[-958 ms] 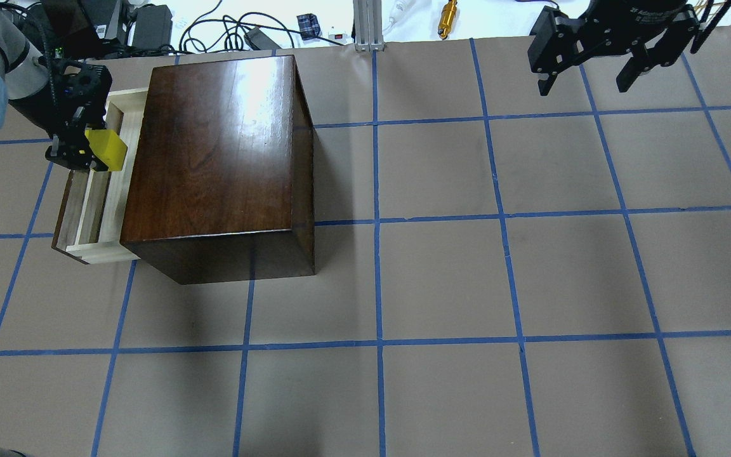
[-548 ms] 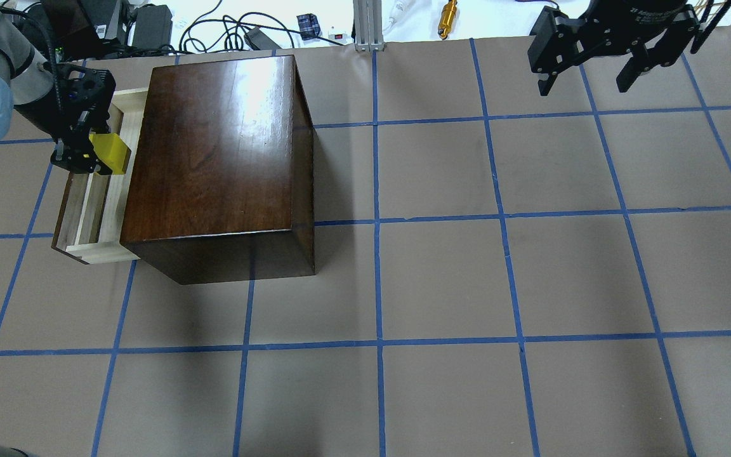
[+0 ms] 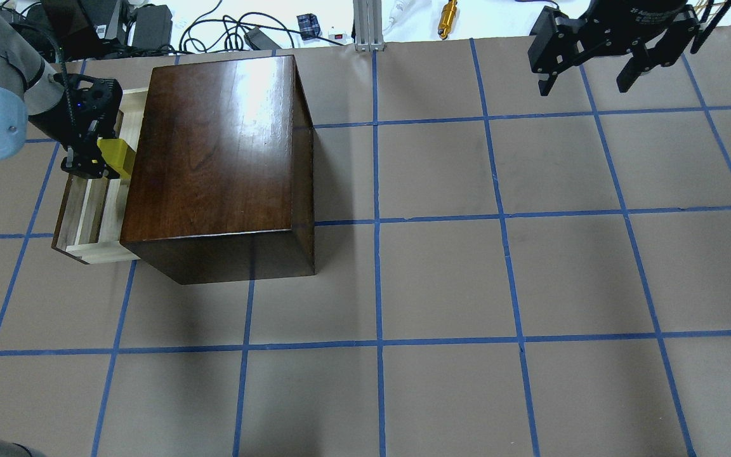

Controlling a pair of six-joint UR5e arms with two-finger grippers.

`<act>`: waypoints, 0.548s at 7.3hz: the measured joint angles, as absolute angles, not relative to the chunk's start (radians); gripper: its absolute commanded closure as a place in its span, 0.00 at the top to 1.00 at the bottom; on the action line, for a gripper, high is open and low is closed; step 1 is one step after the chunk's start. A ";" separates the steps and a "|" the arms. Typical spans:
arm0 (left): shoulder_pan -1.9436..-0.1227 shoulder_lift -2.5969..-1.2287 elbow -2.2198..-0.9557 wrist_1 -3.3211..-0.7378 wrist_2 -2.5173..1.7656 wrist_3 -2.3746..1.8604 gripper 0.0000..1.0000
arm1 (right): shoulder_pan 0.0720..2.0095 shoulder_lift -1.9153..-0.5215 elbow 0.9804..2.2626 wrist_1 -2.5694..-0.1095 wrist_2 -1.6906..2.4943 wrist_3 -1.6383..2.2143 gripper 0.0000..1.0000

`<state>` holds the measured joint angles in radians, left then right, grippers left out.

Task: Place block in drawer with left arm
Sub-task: 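Lower the cube into the drawer and open the left gripper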

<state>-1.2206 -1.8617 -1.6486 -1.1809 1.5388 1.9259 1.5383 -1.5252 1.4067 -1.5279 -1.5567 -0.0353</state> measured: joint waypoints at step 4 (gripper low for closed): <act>-1.203 -1.862 -1.655 -1.180 1.539 1.894 0.88 | 1.538 -1.525 1.407 -1.528 -1.556 -0.035 1.00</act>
<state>-1.2034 -1.8616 -1.6552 -1.1796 1.5389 1.8940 1.5381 -1.5250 1.4067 -1.5278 -1.5563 -0.0353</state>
